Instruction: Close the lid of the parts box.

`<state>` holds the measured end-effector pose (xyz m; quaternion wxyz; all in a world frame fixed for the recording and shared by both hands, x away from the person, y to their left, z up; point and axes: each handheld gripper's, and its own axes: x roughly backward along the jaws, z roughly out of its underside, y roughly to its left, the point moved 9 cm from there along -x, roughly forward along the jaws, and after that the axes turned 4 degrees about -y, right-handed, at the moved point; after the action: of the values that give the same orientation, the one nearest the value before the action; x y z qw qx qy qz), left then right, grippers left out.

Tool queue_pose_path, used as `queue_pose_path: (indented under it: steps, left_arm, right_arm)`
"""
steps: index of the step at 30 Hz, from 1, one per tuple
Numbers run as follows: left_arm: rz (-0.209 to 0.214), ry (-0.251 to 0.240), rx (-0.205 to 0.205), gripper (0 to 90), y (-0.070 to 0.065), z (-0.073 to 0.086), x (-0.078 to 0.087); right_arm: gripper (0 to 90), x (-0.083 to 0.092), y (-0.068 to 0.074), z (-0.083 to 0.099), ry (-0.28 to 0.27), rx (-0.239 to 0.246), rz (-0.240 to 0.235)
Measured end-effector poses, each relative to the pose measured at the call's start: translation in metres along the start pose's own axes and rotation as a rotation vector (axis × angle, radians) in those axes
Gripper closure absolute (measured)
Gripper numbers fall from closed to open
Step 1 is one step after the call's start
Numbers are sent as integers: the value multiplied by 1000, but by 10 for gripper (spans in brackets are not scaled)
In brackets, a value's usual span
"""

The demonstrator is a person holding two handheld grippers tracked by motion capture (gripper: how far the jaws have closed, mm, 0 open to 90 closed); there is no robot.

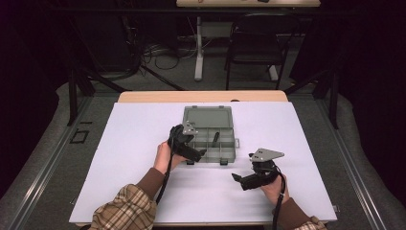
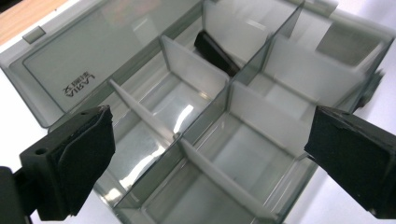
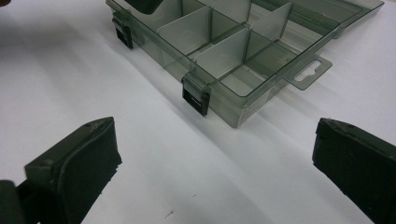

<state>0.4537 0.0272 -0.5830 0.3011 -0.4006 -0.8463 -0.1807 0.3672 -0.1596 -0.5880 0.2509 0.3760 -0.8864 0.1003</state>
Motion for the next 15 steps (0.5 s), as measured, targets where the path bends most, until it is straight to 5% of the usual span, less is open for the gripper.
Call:
queue_pose_path:
  steps: [11,15]
  left_arm:
    - [-1,7,-2,48,5,2,-7]
    - [-31,22,2,89,9,4,-9]
  right_arm:
    - [0,-2,1,0,4,7,-3]
    - [0,-1,1,0,3,5,-5]
